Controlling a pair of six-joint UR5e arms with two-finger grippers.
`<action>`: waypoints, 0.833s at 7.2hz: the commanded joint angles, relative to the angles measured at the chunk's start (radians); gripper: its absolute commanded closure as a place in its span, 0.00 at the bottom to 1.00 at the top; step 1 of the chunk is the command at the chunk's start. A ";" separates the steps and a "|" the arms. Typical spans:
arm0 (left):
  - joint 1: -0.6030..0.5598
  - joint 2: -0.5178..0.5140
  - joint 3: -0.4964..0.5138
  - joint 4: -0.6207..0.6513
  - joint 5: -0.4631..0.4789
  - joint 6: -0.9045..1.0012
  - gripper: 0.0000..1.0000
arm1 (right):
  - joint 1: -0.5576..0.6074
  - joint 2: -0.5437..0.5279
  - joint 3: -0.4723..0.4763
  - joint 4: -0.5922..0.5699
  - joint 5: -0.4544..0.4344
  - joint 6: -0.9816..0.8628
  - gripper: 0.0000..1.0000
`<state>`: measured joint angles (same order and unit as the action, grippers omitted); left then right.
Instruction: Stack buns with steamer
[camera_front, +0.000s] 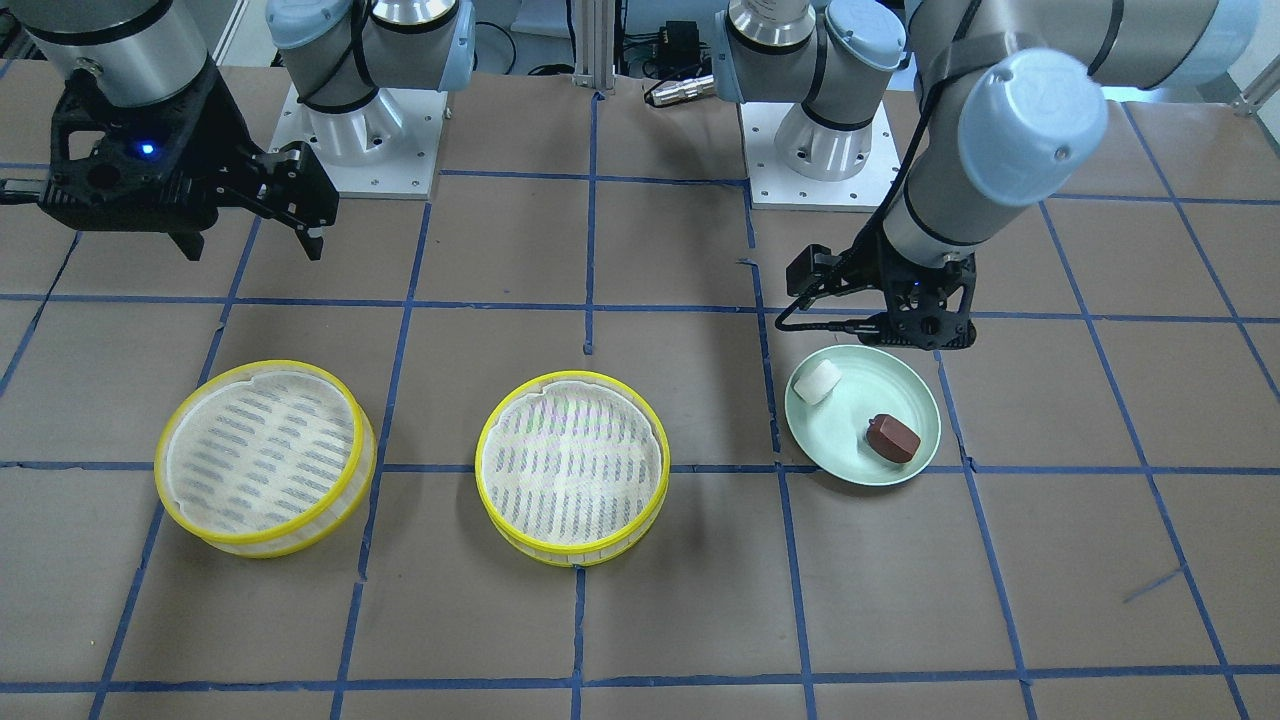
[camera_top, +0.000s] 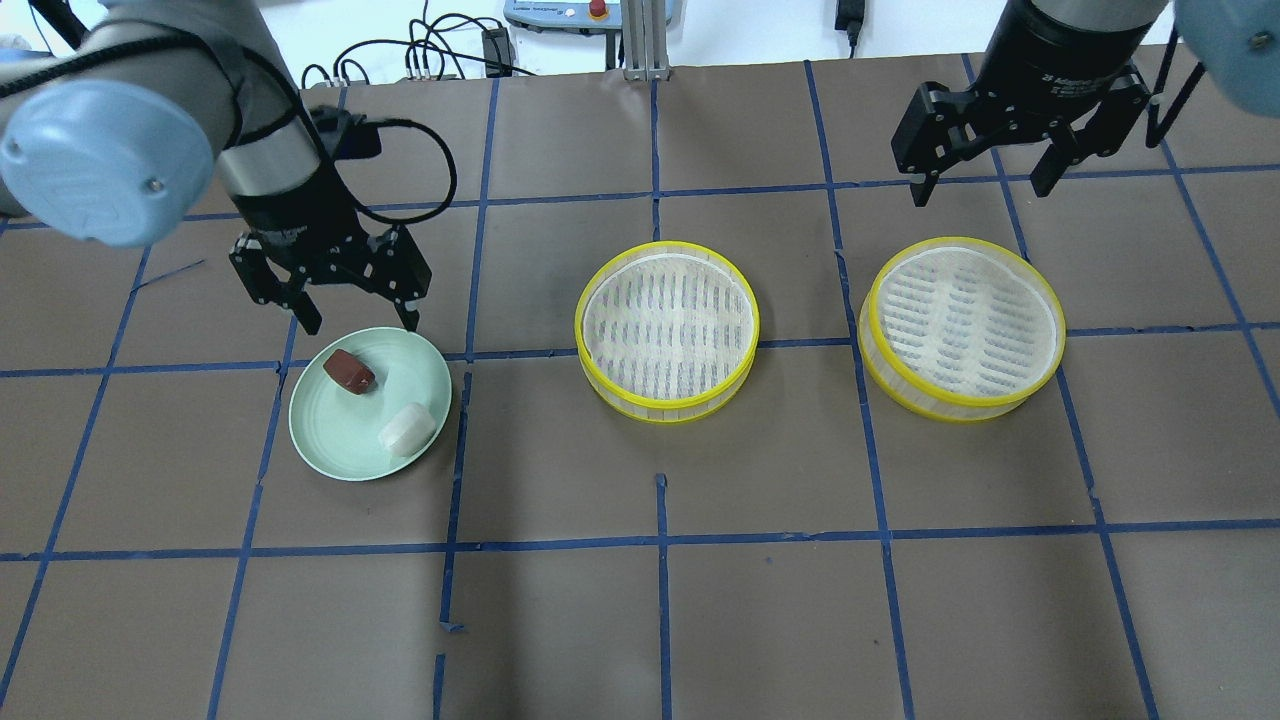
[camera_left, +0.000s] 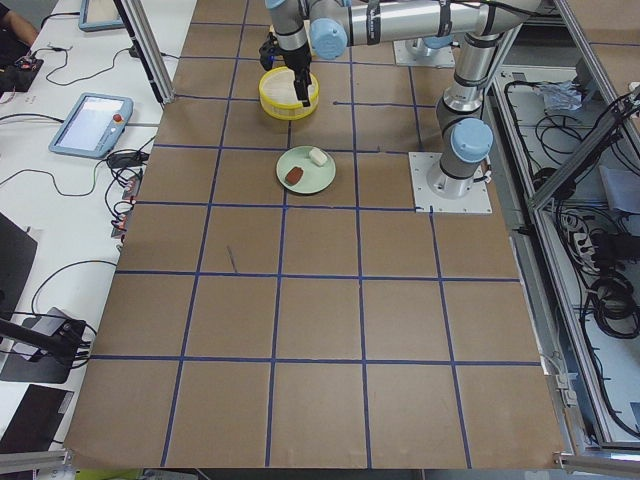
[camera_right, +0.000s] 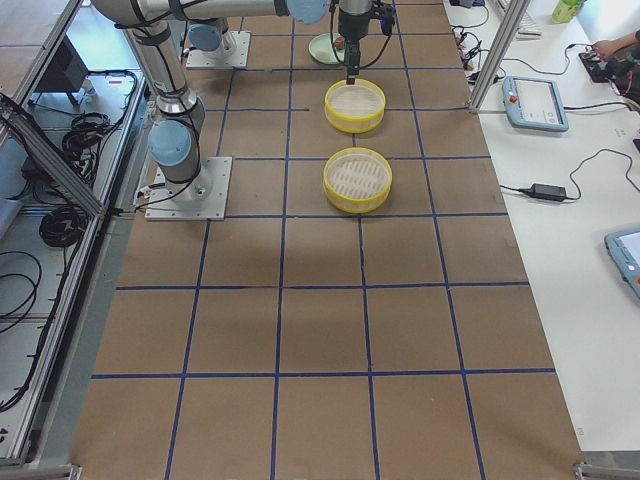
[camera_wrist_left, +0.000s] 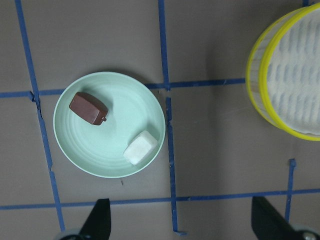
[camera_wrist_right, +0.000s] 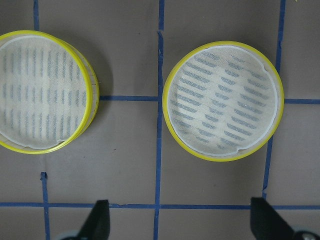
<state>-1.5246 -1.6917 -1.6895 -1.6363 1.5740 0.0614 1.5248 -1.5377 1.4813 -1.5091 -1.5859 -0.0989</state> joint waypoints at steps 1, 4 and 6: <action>0.012 -0.086 -0.116 0.022 0.001 0.014 0.00 | -0.090 0.017 0.031 -0.016 0.003 -0.105 0.00; 0.012 -0.268 -0.104 0.276 0.001 0.320 0.02 | -0.184 0.152 0.143 -0.297 -0.002 -0.218 0.00; 0.029 -0.301 -0.102 0.283 0.021 0.456 0.17 | -0.189 0.178 0.244 -0.435 -0.064 -0.231 0.01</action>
<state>-1.5040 -1.9657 -1.7906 -1.3659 1.5821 0.4159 1.3439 -1.3811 1.6588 -1.8450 -1.6064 -0.3189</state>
